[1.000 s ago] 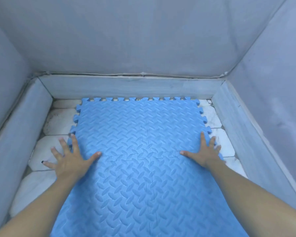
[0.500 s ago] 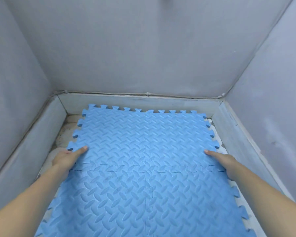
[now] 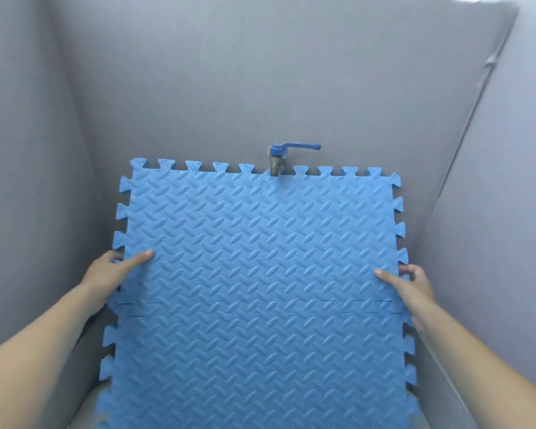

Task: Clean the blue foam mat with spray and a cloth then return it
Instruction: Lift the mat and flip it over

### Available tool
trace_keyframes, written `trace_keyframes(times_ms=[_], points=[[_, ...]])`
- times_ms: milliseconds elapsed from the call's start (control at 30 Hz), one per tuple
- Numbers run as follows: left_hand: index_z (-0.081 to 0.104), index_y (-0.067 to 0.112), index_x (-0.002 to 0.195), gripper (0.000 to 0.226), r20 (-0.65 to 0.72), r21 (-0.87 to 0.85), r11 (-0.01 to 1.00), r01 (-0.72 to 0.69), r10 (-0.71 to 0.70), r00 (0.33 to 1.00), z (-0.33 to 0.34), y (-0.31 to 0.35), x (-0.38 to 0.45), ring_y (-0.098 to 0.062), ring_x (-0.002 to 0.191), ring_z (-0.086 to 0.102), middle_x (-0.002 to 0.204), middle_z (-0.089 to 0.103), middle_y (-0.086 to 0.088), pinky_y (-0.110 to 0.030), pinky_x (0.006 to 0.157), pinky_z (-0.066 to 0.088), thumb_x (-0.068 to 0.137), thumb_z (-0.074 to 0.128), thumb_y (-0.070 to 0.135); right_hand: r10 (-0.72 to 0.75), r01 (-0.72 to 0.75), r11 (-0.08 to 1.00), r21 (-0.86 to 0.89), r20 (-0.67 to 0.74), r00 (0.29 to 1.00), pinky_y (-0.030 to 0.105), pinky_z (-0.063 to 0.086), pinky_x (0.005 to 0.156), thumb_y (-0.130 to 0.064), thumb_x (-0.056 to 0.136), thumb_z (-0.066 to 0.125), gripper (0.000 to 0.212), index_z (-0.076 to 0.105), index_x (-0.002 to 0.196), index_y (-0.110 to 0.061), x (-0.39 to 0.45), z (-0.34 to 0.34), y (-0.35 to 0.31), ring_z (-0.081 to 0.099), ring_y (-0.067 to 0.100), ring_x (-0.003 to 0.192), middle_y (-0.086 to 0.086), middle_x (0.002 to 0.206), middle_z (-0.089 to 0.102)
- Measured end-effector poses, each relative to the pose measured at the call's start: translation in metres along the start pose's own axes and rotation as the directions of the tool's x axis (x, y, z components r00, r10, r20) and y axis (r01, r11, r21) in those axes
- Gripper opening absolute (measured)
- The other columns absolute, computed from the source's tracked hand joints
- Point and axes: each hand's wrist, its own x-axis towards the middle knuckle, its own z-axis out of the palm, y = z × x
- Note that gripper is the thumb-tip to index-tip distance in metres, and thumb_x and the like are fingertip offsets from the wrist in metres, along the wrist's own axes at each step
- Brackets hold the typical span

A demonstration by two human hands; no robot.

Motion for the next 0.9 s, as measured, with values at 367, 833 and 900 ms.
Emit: trace_keyframes(times_ms=[367, 833, 900], points=[[0.047, 0.002, 0.134, 0.083, -0.018, -0.198, 0.979, 0.051, -0.056, 0.998, 0.033, 0.003, 0.029, -0.030, 0.100, 0.054, 0.133, 0.054, -0.013, -0.041, 0.078, 0.045, 0.072, 0.076, 0.048, -0.484, 0.418, 0.762, -0.495, -0.005, 0.875, 0.040, 0.029, 0.114, -0.043, 0.085, 0.066, 0.088, 0.020, 0.152, -0.008, -0.022, 0.077, -0.175, 0.029, 0.026, 0.143, 0.009, 0.157, 0.028], [0.065, 0.006, 0.099, 0.050, 0.115, -0.362, 0.927, 0.098, -0.060, 0.992, 0.071, -0.010, 0.021, -0.024, 0.089, 0.065, 0.100, 0.069, -0.004, -0.036, 0.077, 0.051, 0.067, 0.084, 0.038, -0.672, 0.530, 0.118, -0.840, 0.325, 0.665, 0.040, 0.036, 0.103, -0.046, 0.095, 0.054, 0.052, 0.046, 0.127, -0.007, -0.042, 0.170, -0.240, 0.042, 0.030, 0.124, 0.013, 0.131, 0.050], [0.060, 0.007, 0.096, 0.046, 0.114, -0.375, 0.923, 0.087, -0.047, 0.992, 0.073, -0.007, 0.020, -0.022, 0.088, 0.062, 0.099, 0.066, -0.002, -0.035, 0.078, 0.048, 0.069, 0.084, 0.036, -0.678, 0.519, 0.119, -0.846, 0.313, 0.665, 0.040, 0.037, 0.101, -0.046, 0.095, 0.054, 0.053, 0.045, 0.128, -0.006, -0.043, 0.171, -0.239, 0.042, 0.030, 0.125, 0.013, 0.132, 0.049]])
